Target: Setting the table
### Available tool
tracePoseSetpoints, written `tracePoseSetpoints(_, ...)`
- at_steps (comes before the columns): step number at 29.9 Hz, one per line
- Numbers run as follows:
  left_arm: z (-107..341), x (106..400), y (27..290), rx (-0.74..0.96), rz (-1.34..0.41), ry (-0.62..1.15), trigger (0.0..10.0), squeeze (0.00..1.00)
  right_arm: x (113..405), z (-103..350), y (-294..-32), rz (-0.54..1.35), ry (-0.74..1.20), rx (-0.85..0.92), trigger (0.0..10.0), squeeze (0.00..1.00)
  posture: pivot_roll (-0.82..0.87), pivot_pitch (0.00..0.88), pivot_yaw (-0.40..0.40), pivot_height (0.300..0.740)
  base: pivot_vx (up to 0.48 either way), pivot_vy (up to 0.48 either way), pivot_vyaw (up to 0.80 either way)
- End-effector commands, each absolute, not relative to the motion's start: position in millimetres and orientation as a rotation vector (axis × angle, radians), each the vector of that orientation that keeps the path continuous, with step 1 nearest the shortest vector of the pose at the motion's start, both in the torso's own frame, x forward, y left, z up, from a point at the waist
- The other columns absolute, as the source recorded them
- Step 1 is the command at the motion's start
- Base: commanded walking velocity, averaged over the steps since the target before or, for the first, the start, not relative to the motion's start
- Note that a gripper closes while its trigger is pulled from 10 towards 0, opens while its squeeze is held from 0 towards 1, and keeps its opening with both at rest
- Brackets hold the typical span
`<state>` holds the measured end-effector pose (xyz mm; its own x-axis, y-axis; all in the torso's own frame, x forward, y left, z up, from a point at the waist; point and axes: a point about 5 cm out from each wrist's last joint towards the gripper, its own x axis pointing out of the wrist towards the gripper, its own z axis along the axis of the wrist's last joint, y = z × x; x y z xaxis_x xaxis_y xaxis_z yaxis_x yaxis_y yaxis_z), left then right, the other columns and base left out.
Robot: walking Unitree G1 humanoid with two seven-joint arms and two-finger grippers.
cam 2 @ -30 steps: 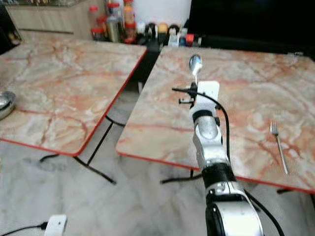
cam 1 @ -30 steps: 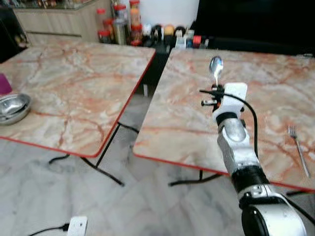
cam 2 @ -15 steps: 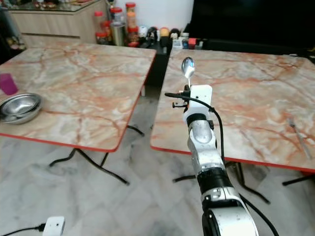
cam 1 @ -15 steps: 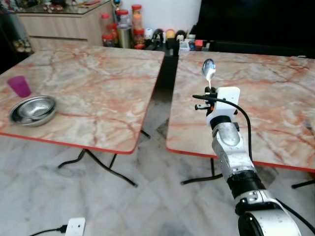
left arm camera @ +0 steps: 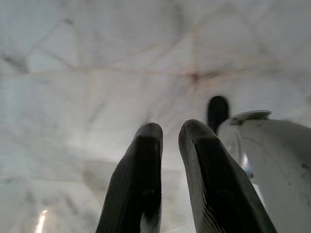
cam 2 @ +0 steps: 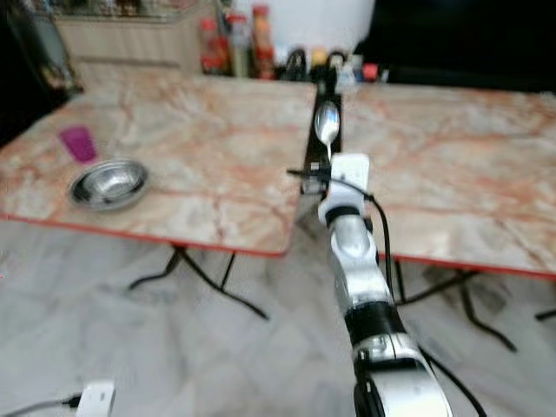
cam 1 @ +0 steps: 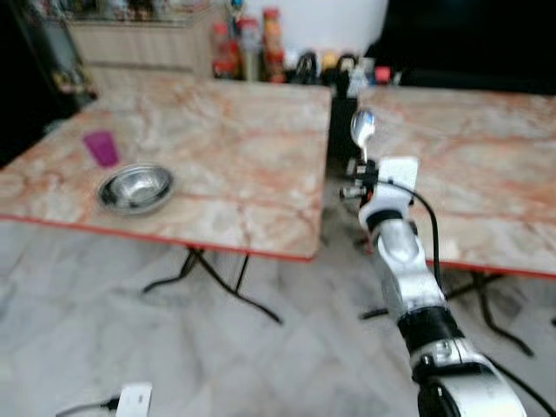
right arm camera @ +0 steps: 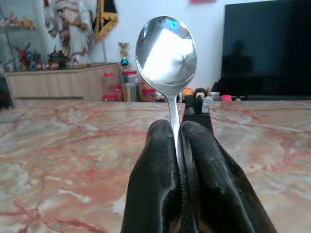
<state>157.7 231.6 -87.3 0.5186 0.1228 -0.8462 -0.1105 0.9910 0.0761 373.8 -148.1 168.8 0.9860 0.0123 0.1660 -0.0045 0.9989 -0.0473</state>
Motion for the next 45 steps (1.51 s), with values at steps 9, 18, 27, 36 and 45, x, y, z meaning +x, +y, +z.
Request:
tracePoseSetpoints(9,-88.3,155.4,232.0,0.003,0.152,1.024,10.0,0.00,372.3,166.2,-152.8,-0.010,-0.160,-0.049,10.0,0.00,0.03,0.000,0.007,0.740,0.000,0.480,0.00)
tracePoseSetpoints(18,-88.2,155.7,231.8,0.001,0.154,1.023,10.0,0.00,371.7,164.7,-152.6,-0.006,-0.155,-0.054,10.0,0.00,0.04,0.000,0.005,0.740,0.000,0.480,0.00)
tracePoseSetpoints(27,-88.2,155.9,231.5,0.002,0.155,1.021,10.0,0.00,371.5,164.2,-151.2,-0.001,-0.154,-0.054,10.0,0.00,0.04,0.000,0.005,0.740,0.000,0.480,0.00)
tracePoseSetpoints(36,-88.1,155.9,231.8,0.005,0.158,1.020,10.0,0.00,371.5,163.6,-150.9,0.000,-0.152,-0.053,10.0,0.00,0.04,0.000,0.003,0.740,0.000,0.155,0.00)
tracePoseSetpoints(45,-86.5,158.6,232.0,0.003,0.157,0.994,10.0,0.00,371.7,161.9,-149.9,0.003,-0.143,-0.050,10.0,0.00,0.04,0.000,0.005,0.740,0.000,0.000,0.00)
